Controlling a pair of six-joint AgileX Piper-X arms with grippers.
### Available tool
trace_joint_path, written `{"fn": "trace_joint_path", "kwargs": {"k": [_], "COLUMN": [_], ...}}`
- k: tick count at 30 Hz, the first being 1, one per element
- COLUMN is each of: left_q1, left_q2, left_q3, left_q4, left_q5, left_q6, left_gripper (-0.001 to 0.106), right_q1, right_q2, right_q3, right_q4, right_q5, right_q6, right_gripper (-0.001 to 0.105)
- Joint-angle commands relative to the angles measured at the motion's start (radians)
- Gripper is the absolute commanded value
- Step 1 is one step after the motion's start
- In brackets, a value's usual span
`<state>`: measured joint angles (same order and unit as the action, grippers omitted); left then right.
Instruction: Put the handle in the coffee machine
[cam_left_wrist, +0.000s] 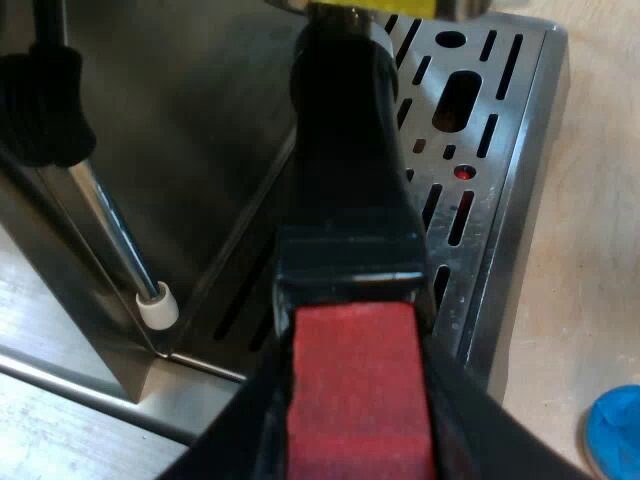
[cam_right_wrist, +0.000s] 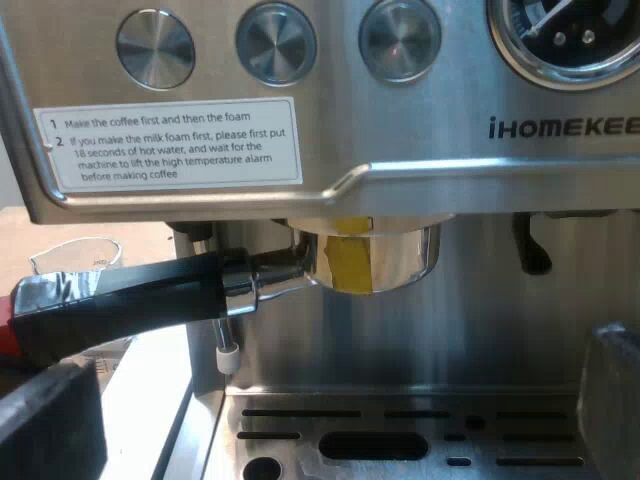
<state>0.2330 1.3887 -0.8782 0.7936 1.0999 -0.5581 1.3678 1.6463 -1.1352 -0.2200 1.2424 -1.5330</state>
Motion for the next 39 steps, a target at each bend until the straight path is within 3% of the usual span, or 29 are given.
{"fn": "trace_joint_path", "kwargs": {"k": [1, 8, 12, 19, 25, 30, 37, 39], "left_q1": [-0.006, -0.006, -0.006, -0.006, 0.000, 0.000, 0.000, 0.000], "left_q2": [-0.008, -0.031, -0.065, -0.078, -0.078, -0.072, -0.072, -0.072], "left_q3": [-0.012, -0.012, -0.012, -0.012, -0.012, -0.012, -0.012, -0.012], "left_q4": [-0.008, 0.001, 0.005, 0.020, 0.006, -0.078, -0.117, -0.088], "left_q5": [0.112, 0.115, 0.151, 0.163, 0.187, 0.187, 0.204, 0.250], "left_q6": [0.004, 0.027, 0.031, 0.013, -0.011, -0.125, -0.137, -0.140], "left_gripper": [0.001, 0.001, 0.001, 0.001, 0.001, 0.001, 0.001, 0.001], "right_q1": [-0.006, -0.006, -0.006, -0.006, -0.006, -0.006, -0.006, -0.006], "right_q2": [-0.002, -0.002, -0.002, -0.002, -0.002, -0.002, -0.002, -0.002], "right_q3": [-0.002, -0.002, -0.002, -0.002, -0.002, -0.002, -0.002, -0.002], "right_q4": [-0.007, -0.007, -0.007, -0.007, -0.007, -0.007, -0.007, -0.007], "right_q5": [0.010, 0.010, 0.010, 0.010, 0.010, 0.010, 0.010, 0.010], "right_q6": [-0.017, -0.017, -0.017, -0.017, -0.017, -0.015, -0.015, -0.015], "right_gripper": [0.098, 0.098, 0.098, 0.098, 0.098, 0.098, 0.098, 0.098]}}
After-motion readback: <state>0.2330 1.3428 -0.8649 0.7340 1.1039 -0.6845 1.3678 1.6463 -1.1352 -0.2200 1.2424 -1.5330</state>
